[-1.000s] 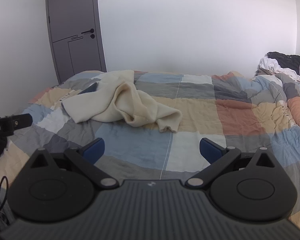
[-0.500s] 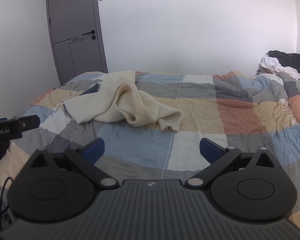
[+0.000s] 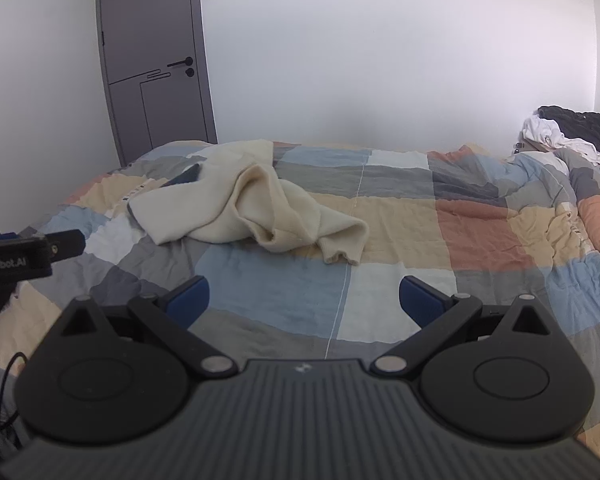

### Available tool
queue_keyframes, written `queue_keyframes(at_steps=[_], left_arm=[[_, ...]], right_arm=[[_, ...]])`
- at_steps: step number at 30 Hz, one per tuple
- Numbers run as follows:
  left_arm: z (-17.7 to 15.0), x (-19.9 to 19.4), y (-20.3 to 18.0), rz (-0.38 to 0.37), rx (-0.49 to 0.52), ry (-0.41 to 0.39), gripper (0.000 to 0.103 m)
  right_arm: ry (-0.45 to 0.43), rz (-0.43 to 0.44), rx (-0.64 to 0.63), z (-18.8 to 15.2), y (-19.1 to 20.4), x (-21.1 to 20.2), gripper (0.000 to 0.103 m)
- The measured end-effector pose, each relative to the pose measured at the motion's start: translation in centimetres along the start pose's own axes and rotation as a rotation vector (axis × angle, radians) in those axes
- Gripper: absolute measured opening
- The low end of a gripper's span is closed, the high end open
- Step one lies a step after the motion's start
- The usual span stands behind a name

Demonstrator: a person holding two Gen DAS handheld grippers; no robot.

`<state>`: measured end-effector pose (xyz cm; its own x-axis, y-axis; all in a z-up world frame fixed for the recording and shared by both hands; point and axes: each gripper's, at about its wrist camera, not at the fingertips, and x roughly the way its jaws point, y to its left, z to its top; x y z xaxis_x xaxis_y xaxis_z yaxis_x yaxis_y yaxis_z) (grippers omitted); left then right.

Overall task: Fold large clothes
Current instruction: 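Reach the right gripper to the sweater and pinch a bunched fold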

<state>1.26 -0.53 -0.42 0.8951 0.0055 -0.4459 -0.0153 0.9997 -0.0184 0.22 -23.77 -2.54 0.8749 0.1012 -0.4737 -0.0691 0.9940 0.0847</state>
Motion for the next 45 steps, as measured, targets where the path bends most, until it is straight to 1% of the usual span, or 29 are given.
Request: queue_keyframes(at_steps=[3, 6, 8, 10, 15, 18, 21, 24, 27, 29, 31, 32, 34, 36, 37, 38, 40, 42, 45], left_arm=[[0.0, 0.2, -0.1, 0.004, 0.007, -0.001, 0.103], [-0.4, 1.0, -0.2, -0.008, 0.015, -0.017, 0.103], [-0.5, 2.4, -0.5, -0.017, 0.039, 0.014, 0.103], [-0.4, 3.7, -0.6, -0.03, 0.059, -0.014, 0.103], [0.4, 8.0, -0.8, -0.022, 0.108, -0.03, 0.103], [1.2, 11.5, -0.5, -0.018, 0.118, -0.022, 0.103], [2.1, 14.8, 0.5, -0.035, 0.084, -0.01, 0.103], [2.5, 18.0, 2.0, -0.063, 0.019, -0.003, 0.103], [2.4, 20.6, 3.5, -0.084, -0.032, 0.003, 0.103], [2.1, 22.2, 4.3, -0.071, -0.057, -0.003, 0.103], [1.6, 23.6, 5.1, -0.04, -0.073, 0.002, 0.103], [1.4, 24.3, 5.4, -0.047, -0.073, 0.01, 0.103], [0.9, 25.6, 5.9, -0.065, -0.08, 0.024, 0.103], [0.2, 26.9, 6.6, -0.097, -0.116, 0.052, 0.103], [-0.1, 27.5, 6.7, -0.121, -0.142, 0.078, 0.103], [-0.5, 28.0, 6.8, -0.15, -0.16, 0.094, 0.103], [-1.2, 28.8, 6.7, -0.185, -0.16, 0.102, 0.103], [-1.8, 29.3, 6.4, -0.192, -0.132, 0.1, 0.103], [-2.4, 30.0, 6.5, -0.197, -0.136, 0.096, 0.103]], right_arm=[[0.0, -0.001, 0.008, 0.0, 0.0, 0.1, 0.103], [0.011, -0.006, 0.055, -0.1, -0.4, 0.4, 0.103], [0.024, 0.011, 0.087, 0.0, -0.6, 1.1, 0.103], [0.035, 0.021, 0.11, 0.0, -0.7, 2.1, 0.103], [0.031, 0.003, 0.124, 0.7, -0.7, 5.2, 0.103], [0.037, 0.04, 0.12, 1.4, -0.5, 7.5, 0.103], [0.045, 0.087, 0.116, 2.3, -0.1, 10.1, 0.103], [0.036, 0.117, 0.11, 3.0, 0.6, 12.7, 0.103], [0.057, 0.127, 0.109, 3.5, 1.1, 16.1, 0.103], [0.064, 0.132, 0.109, 3.5, 1.3, 18.2, 0.103], [0.075, 0.124, 0.095, 3.3, 1.7, 20.3, 0.102], [0.085, 0.116, 0.094, 3.0, 1.9, 21.3, 0.102], [0.096, 0.118, 0.118, 2.5, 1.9, 23.2, 0.102], [0.098, 0.107, 0.131, 2.2, 2.0, 24.8, 0.102], [0.094, 0.1, 0.133, 2.1, 2.1, 25.4, 0.101], [0.092, 0.1, 0.137, 2.0, 2.1, 26.2, 0.097], [0.073, 0.068, 0.143, 1.6, 2.3, 27.1, 0.094], [0.051, 0.054, 0.119, 1.4, 2.8, 28.1, 0.094], [0.021, 0.016, 0.11, 1.3, 3.2, 29.5, 0.091]])
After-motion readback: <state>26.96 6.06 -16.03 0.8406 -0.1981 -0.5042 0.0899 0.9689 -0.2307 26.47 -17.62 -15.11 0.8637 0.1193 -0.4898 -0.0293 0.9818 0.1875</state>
